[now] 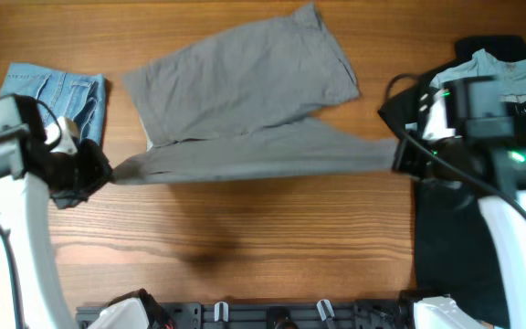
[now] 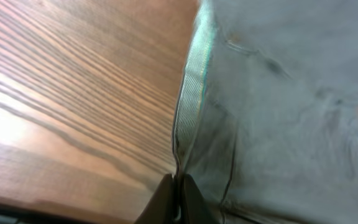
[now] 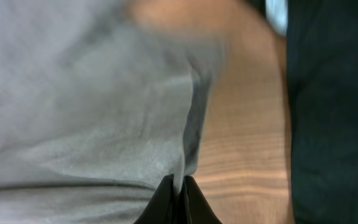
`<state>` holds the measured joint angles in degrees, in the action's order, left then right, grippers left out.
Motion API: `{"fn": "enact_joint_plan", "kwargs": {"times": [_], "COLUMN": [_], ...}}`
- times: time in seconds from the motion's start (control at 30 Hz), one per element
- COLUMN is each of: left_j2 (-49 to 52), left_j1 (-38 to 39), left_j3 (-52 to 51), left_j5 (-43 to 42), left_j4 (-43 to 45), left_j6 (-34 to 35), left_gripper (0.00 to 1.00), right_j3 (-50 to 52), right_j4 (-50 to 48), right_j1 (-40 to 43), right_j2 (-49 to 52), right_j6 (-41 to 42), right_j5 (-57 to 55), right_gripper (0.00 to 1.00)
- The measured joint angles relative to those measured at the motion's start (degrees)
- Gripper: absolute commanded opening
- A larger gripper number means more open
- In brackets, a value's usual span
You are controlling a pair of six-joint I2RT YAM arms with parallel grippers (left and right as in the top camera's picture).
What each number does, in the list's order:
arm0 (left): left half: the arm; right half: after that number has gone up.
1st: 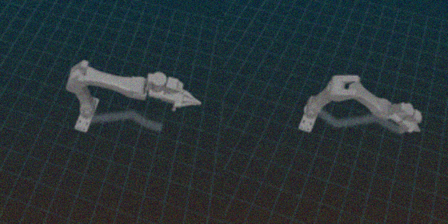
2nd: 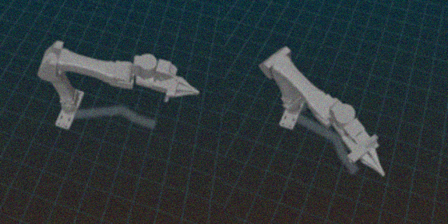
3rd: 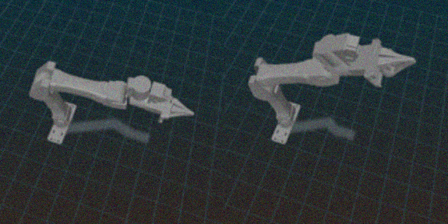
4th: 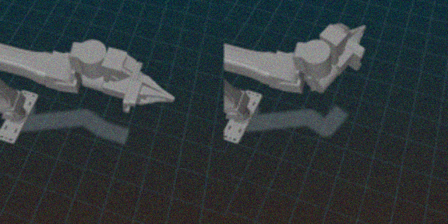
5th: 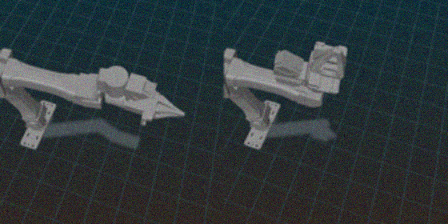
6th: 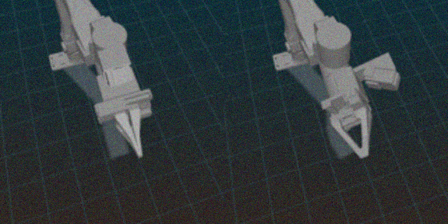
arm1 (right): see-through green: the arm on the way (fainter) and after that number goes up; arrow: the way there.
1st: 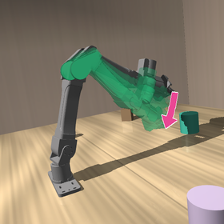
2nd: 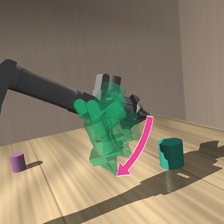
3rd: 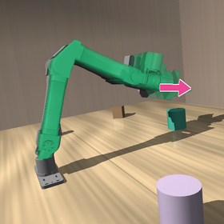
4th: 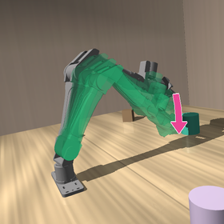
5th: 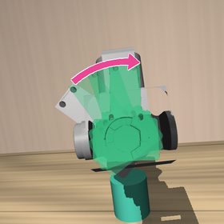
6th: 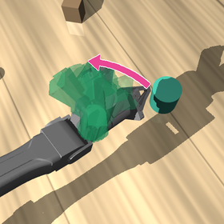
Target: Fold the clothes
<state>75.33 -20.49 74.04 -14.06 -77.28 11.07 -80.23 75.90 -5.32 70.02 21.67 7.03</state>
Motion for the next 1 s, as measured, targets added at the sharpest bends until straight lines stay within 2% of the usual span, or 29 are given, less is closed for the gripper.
{"fn": "enact_joint_plan", "kwargs": {"times": [0.07, 0.17, 0.43, 0.53, 0.6, 0.77, 0.93, 1.0], "left_j2": [-4.2, -8.17, -8.59, -8.55, -8.09, -5.38, 1.05, 3.45], "left_j1": [0.09, 0.09, 0.15, 0.22, 0.24, 0.26, 0.31, 0.31], "left_j3": [5.07, 5.75, 5.75, 5.75, 5.75, 5.75, 5.51, 2.1], "left_j5": [0.57, 0.96, 1.38, 1.36, 1.36, 1.36, 1.4, 1.42], "left_j4": [-3.48, -5.7, -8.22, -7.91, -7.1, -1.68, -0.66, 1.6], "left_j6": [0.0, 0.0, 0.02, 0.02, 0.02, 0.04, 0.02, 0.02], "left_gripper": [0.04, 0.04, 0.04, 0.04, 0.04, 0.04, 0.04, 0.04], "right_j3": [-8.07, -10.32, -10.29, -10.29, -10.25, -10.25, -10.25, -10.25], "right_j4": [2.62, -0.42, -16.79, -26.16, -31.65, -34.23, -38.1, -38.84], "right_j1": [-0.13, -0.13, -0.74, -1.14, -1.38, -1.4, -1.55, -1.55], "right_j2": [-1.62, -1.42, 11.65, 19.1, 24.06, 31.5, 32.2, 32.22], "right_j6": [-0.13, -0.13, -3.85, -5.62, -6.4, -6.6, -6.58, -6.58], "right_j5": [-0.26, -1.14, -0.81, 2.01, 4.31, 6.08, 6.1, 6.1], "right_gripper": [0.04, 0.04, 0.04, 0.04, 0.04, 0.04, 0.04, 0.04]}}
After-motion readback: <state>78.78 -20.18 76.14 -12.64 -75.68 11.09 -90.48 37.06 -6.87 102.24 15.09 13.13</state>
